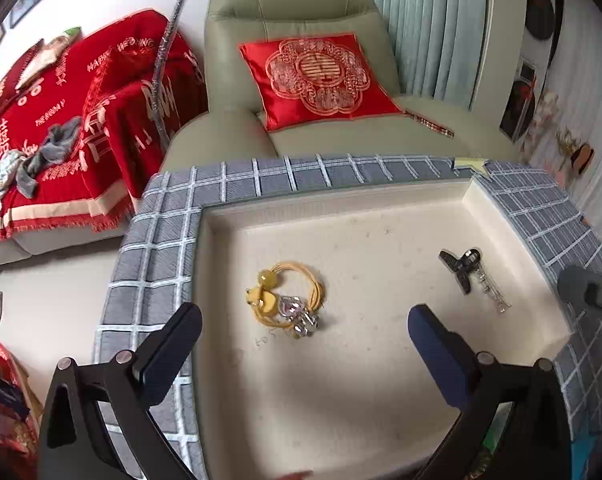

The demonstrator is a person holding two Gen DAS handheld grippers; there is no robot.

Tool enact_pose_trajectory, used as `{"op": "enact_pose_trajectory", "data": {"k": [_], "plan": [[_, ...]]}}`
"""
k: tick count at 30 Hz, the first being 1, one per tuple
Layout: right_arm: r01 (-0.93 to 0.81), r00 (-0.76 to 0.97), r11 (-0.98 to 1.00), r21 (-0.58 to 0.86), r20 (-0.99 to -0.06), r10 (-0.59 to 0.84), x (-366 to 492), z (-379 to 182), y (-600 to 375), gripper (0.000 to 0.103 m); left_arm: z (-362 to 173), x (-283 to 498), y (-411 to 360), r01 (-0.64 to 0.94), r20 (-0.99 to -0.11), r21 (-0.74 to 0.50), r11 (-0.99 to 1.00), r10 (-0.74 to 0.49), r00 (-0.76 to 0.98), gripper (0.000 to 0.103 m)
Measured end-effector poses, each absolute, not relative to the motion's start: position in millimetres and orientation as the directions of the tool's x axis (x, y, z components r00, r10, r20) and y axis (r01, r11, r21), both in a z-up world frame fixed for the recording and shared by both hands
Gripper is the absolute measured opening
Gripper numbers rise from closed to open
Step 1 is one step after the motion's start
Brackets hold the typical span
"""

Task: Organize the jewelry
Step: 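Withdraw both tools from the tray toward the remaining jewelry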

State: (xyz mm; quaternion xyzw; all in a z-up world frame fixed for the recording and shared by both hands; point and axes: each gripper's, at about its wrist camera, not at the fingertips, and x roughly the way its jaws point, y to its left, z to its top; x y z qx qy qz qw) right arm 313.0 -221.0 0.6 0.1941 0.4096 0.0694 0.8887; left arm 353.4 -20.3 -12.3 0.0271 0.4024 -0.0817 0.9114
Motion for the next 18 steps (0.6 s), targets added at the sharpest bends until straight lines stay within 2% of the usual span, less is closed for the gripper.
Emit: {"op": "enact_pose_trajectory", "data": {"k": [2, 4, 6, 7, 12, 18], "plan": [[0.042, 0.674, 0.913, 0.407, -0.686, 0.275, 301, 7, -222, 0.086, -4, 344, -15, 0.172, -0.727, -0.036, 0.984, -0.144, 0.671, 0.103], [0.044, 0.687, 0.916, 0.399, -0.678, 0.263, 289, 14, -222, 0.088, 4, 332, -10, 0.178, -0.718, -0.047, 0.983, -0.157, 0.678, 0.103], [0.04, 0.706, 0.92, 0.389, -0.663, 0.249, 277, 22, -222, 0.1, 11, 320, -7, 0.192, -0.706, -0.046, 0.98, -0.167, 0.688, 0.103], [0.033, 0.716, 0.921, 0.388, -0.652, 0.25, 271, 26, -222, 0.103, 15, 312, -5, 0.201, -0.698, -0.034, 0.979, -0.167, 0.696, 0.103], [0.016, 0.748, 0.926, 0.376, -0.62, 0.239, 243, 47, -223, 0.103, 26, 277, 0, 0.217, -0.663, 0.007, 0.976, -0.158, 0.732, 0.103], [0.033, 0.724, 0.925, 0.379, -0.647, 0.24, 222, 55, -225, 0.103, 16, 246, 3, 0.287, -0.686, 0.009, 0.958, -0.203, 0.699, 0.103]]}}
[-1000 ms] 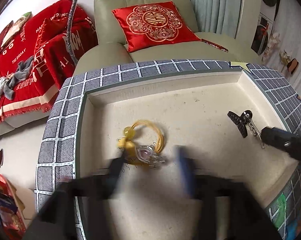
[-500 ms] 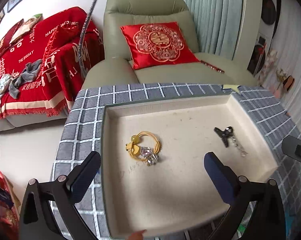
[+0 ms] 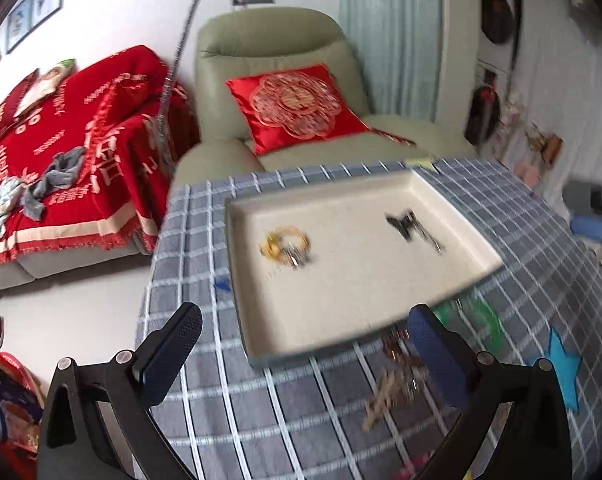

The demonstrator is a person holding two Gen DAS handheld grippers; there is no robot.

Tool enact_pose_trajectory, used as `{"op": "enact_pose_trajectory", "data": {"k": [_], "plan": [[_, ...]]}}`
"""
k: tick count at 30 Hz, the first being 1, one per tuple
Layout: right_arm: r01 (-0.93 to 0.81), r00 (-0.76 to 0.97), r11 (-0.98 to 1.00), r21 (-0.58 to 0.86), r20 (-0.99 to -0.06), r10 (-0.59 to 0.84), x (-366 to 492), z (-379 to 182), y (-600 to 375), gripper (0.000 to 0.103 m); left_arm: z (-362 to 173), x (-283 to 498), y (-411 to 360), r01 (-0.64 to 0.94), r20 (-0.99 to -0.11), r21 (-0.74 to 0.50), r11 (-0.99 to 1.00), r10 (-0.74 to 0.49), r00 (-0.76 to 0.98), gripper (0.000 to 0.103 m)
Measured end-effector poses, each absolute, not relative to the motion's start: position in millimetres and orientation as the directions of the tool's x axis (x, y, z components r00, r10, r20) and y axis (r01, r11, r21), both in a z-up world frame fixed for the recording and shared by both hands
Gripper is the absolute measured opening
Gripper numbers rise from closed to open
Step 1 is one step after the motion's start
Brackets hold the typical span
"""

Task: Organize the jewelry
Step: 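Withdraw both tools from the tray toward the remaining jewelry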

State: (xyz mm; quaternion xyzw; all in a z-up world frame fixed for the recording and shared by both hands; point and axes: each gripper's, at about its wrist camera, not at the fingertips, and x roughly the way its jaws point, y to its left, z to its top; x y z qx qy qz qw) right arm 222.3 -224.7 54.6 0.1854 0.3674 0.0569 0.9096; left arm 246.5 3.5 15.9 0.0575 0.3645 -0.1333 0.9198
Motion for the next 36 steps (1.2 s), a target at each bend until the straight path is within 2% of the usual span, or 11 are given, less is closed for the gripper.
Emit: {"op": "enact_pose_trajectory", "data": {"k": [7, 16, 26, 36], "plan": [[0.059, 0.684, 0.926, 0.373, -0.691, 0.235, 203, 35, -229, 0.103, -15, 220, 2, 0.325, -0.736, 0.044, 0.945, -0.189, 0.65, 0.103], [0.119, 0.554, 0.939, 0.321, -0.807, 0.205, 188, -19, -228, 0.103, -41, 213, 0, 0.315, -0.782, 0.06, 0.947, -0.151, 0.605, 0.103], [0.152, 0.5, 0.944, 0.292, -0.847, 0.182, 185, -42, -226, 0.103, -53, 220, -6, 0.299, -0.802, 0.056, 0.953, -0.136, 0.582, 0.103], [0.153, 0.479, 0.969, 0.196, -0.872, 0.101, 201, -52, -218, 0.103, -63, 227, -12, 0.307, -0.808, 0.075, 0.949, -0.123, 0.576, 0.103]]}}
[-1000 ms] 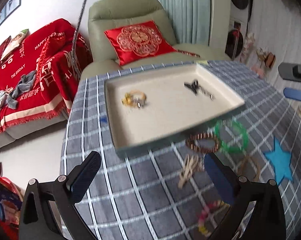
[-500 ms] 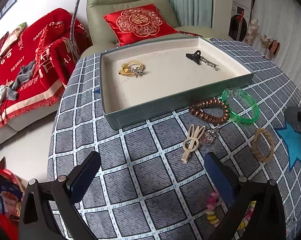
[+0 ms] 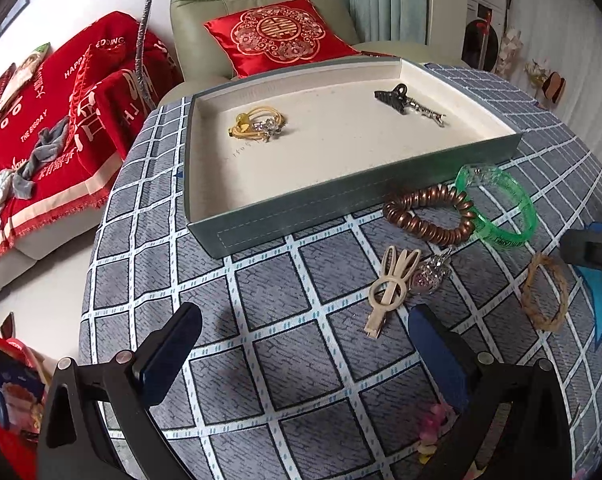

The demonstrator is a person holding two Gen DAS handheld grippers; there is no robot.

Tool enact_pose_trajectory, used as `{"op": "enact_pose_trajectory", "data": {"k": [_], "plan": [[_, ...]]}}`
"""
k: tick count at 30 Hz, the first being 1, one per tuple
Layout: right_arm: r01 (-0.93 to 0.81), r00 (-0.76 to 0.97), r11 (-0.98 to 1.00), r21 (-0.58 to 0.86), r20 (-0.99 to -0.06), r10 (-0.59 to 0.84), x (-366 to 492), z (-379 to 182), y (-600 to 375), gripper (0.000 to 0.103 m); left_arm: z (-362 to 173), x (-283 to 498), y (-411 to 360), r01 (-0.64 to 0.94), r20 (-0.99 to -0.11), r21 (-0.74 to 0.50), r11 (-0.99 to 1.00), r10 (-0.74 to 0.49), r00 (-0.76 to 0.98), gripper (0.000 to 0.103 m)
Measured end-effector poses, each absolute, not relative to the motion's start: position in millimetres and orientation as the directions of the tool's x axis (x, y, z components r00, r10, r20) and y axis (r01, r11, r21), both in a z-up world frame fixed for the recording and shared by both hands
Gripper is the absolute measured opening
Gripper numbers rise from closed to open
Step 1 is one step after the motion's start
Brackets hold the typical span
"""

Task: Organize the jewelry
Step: 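Withdraw both tools from the tray toward the remaining jewelry, then grasp the bunny hair clip with the left gripper while the right gripper grasps the green bangle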

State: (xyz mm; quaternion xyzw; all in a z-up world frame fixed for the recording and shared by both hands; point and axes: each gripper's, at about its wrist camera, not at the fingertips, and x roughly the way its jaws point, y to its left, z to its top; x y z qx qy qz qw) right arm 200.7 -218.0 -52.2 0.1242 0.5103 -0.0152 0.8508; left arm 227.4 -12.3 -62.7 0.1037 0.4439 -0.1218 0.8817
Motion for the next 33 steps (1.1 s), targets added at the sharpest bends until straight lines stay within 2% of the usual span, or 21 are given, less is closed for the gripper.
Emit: {"op": "enact_pose_trajectory", "data": {"k": [12, 15, 17, 21, 25, 27, 28, 29, 31, 33], "plan": [[0.16, 0.457, 0.98, 0.119, -0.889, 0.033, 238, -63, -215, 0.101, -61, 233, -24, 0.332, -0.811, 0.042, 0.942, -0.162, 0.562, 0.101], [0.156, 0.45, 0.984, 0.091, -0.893, 0.011, 246, -66, -213, 0.094, -60, 232, -24, 0.348, -0.812, 0.005, 0.938, -0.199, 0.549, 0.089], [0.146, 0.451, 0.987, 0.07, -0.892, -0.004, 249, -67, -209, 0.092, -59, 233, -26, 0.35, -0.816, 0.004, 0.937, -0.199, 0.542, 0.088], [0.112, 0.451, 0.994, -0.005, -0.891, -0.056, 255, -67, -199, 0.08, -58, 232, -30, 0.365, -0.82, -0.006, 0.931, -0.214, 0.531, 0.079], [0.086, 0.457, 0.996, -0.018, -0.888, -0.055, 253, -66, -191, 0.075, -56, 230, -37, 0.395, -0.822, -0.006, 0.919, -0.23, 0.522, 0.066], [0.073, 0.458, 0.997, -0.015, -0.887, -0.047, 253, -65, -189, 0.067, -55, 228, -38, 0.408, -0.823, -0.004, 0.913, -0.235, 0.518, 0.059], [0.064, 0.46, 0.998, -0.017, -0.887, -0.044, 252, -64, -187, 0.063, -55, 227, -40, 0.419, -0.824, -0.012, 0.908, -0.246, 0.51, 0.052], [0.053, 0.46, 0.998, -0.017, -0.887, -0.039, 252, -63, -185, 0.055, -54, 227, -41, 0.425, -0.825, -0.013, 0.905, -0.25, 0.507, 0.048], [0.039, 0.457, 0.999, -0.016, -0.889, -0.032, 252, -62, -182, 0.045, -53, 225, -44, 0.439, -0.827, -0.011, 0.898, -0.255, 0.501, 0.032], [0.036, 0.457, 0.999, -0.016, -0.889, -0.031, 251, -61, -180, 0.029, -53, 223, -46, 0.446, -0.827, -0.004, 0.895, -0.254, 0.501, 0.032]]}}
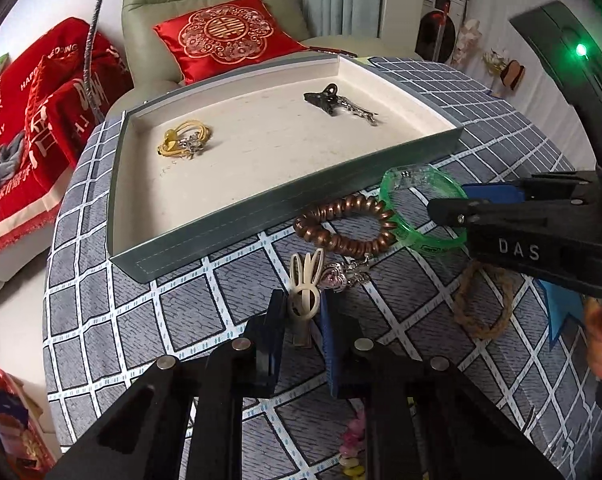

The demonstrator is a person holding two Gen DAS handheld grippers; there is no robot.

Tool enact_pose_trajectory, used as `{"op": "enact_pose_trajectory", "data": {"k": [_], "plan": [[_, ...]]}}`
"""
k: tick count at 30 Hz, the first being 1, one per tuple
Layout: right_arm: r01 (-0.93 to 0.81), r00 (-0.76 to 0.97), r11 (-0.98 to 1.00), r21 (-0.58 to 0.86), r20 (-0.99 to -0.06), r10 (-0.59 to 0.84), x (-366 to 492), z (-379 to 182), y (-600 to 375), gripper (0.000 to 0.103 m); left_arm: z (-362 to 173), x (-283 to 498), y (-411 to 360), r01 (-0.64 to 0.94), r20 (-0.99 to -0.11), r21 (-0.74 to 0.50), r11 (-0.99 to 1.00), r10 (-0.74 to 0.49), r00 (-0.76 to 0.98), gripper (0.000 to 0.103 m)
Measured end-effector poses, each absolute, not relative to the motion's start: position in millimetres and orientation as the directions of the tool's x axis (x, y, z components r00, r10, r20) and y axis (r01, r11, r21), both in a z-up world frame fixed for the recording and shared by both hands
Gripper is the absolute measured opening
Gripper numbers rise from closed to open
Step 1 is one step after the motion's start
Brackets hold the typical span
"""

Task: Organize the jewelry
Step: 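Grasp the bunny hair clip with the left gripper while the right gripper grasps the green bangle, then carry the bunny clip and green bangle into the tray and open both grippers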

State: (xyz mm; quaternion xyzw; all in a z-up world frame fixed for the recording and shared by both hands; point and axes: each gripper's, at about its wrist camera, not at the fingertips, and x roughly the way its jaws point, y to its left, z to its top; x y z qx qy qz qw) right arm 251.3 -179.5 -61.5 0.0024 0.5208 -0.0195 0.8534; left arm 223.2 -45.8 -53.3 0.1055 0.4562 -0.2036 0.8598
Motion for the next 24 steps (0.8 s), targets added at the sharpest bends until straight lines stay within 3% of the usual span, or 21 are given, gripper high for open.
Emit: {"op": "enact_pose_trajectory", "data": {"k": [5, 24], "plan": [[0.047, 0.46, 0.999, -0.005, -0.887, -0.026, 250, -61, -183, 0.008, -51, 222, -38, 0.429, -0.82, -0.041, 0.903, -0.275, 0.502, 0.032], [0.08, 0.537, 0.988, 0.131, -0.841, 0.068, 216, -13, -219, 0.008, 1, 206, -14, 0.4, -0.73, -0.079, 0.913, -0.327, 0.601, 0.032]]}}
